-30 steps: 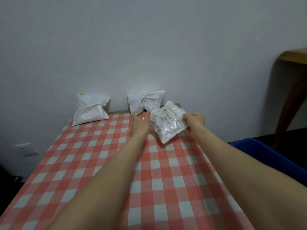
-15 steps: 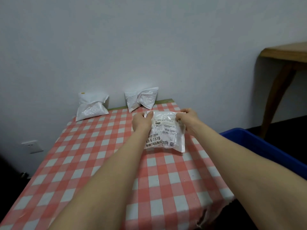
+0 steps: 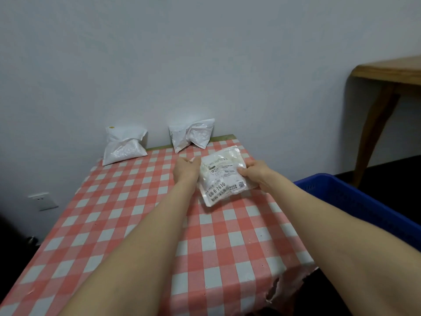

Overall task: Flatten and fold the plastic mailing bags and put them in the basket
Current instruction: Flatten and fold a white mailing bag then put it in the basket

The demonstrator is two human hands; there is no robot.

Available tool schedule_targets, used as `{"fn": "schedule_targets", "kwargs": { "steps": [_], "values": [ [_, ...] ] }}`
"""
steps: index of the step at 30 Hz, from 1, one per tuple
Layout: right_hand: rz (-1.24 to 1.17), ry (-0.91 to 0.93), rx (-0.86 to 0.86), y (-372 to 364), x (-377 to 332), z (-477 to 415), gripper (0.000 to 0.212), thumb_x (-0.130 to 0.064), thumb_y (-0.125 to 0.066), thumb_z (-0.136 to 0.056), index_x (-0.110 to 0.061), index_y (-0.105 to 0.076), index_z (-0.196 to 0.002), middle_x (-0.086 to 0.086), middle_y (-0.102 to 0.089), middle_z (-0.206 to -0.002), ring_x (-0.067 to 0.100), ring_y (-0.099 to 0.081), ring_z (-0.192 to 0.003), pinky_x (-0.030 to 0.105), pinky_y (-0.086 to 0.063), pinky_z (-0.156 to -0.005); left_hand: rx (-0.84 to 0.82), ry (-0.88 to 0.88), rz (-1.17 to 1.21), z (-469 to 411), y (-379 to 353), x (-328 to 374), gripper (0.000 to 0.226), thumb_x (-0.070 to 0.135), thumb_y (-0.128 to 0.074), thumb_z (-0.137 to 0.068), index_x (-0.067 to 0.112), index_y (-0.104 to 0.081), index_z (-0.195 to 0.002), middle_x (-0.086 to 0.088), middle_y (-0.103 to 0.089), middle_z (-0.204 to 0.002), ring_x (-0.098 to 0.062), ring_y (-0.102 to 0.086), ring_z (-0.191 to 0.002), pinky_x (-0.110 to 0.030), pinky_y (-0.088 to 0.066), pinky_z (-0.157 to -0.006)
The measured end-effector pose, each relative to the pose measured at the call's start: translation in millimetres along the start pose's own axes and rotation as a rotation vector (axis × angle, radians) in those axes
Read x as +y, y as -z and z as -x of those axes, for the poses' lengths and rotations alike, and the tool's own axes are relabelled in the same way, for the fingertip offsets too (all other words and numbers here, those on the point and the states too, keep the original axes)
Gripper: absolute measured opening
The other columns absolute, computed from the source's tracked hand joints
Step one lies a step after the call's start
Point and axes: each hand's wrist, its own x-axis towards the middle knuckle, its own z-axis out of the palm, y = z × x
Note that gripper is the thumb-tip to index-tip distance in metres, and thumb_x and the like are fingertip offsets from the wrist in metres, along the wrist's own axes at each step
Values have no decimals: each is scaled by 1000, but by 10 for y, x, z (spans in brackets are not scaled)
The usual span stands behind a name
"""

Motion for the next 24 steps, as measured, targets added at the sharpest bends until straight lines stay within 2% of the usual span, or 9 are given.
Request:
{"fn": "schedule_targets", "kwargs": {
  "steps": [3, 6, 8, 11, 12, 16, 18, 20, 24],
  "values": [
    [89, 94, 69, -16, -33, -33, 31, -10, -57, -94, -7, -60, -125, 14, -69, -109, 25, -67, -83, 32, -59, -61, -221, -5, -149, 21, 70, -53, 55, 38, -73, -79, 13, -53, -124, -3, -58, -118, -18, -58, -92, -31, -50, -79],
    [133, 147, 280, -39, -65, -86, 43, -19, -62, -88, -12, -57, -130, 8, -64, -122, 25, -63, -108, 40, -52, -94, -226, -32, -216, 36, 73, -188, 39, 30, -71, -83, 9, -60, -114, -4, -65, -109, -16, -59, -82, -28, -49, -73],
    [181, 110, 267, -48, -34, -111, 63, -27, -65, -88, -10, -40, -142, 10, -50, -140, 28, -51, -125, 41, -43, -104, -176, -4, -184, 37, 55, -285, 30, 26, -66, -88, 6, -60, -109, -7, -65, -106, -19, -60, -84, -31, -49, -73],
    [267, 66, 157, -91, 103, -106, 79, -35, -71, -83, -9, -31, -146, 11, -45, -143, 29, -50, -124, 39, -45, -101, -260, 5, -306, 95, 25, -301, 20, 25, -60, -90, 5, -60, -91, -9, -63, -94, -22, -60, -82, -33, -48, -70],
    [327, 86, 160, -118, 141, -93, 79, -38, -71, -82, -11, -33, -145, 10, -44, -143, 28, -49, -125, 38, -45, -99, -277, -31, -407, 114, 25, -282, 22, 26, -60, -89, 5, -59, -94, -10, -63, -96, -24, -61, -86, -34, -48, -71],
    [725, 329, 294, -194, 119, 40, 56, -45, -59, -89, -19, -49, -138, 2, -41, -144, 24, -45, -128, 39, -41, -103, -268, -390, -633, 171, 81, -234, 56, 21, -61, -83, 17, -44, -136, -4, -46, -134, -24, -48, -123, -42, -44, -100],
    [867, 475, 253, -216, 97, 149, 36, -40, -56, -91, -18, -64, -118, -1, -50, -136, 22, -51, -121, 36, -45, -95, -341, -586, -658, 185, 114, -217, 51, 23, -60, -86, 23, -49, -136, 1, -43, -140, -19, -43, -128, -41, -39, -106],
    [980, 533, 207, -233, 134, 226, 26, -40, -56, -87, -16, -66, -92, -2, -56, -120, 21, -56, -107, 33, -46, -79, -419, -655, -761, 184, 112, -229, 41, 28, -62, -88, 26, -58, -129, 5, -46, -136, -15, -46, -124, -38, -39, -105],
    [1061, 464, 106, -219, 251, 266, 43, -44, -62, -85, -12, -65, -113, -3, -50, -127, 20, -54, -108, 36, -47, -86, -463, -624, -830, 210, 62, -297, 42, 30, -68, -84, 26, -61, -126, 7, -47, -131, -14, -49, -118, -30, -40, -100]
  ]
}}
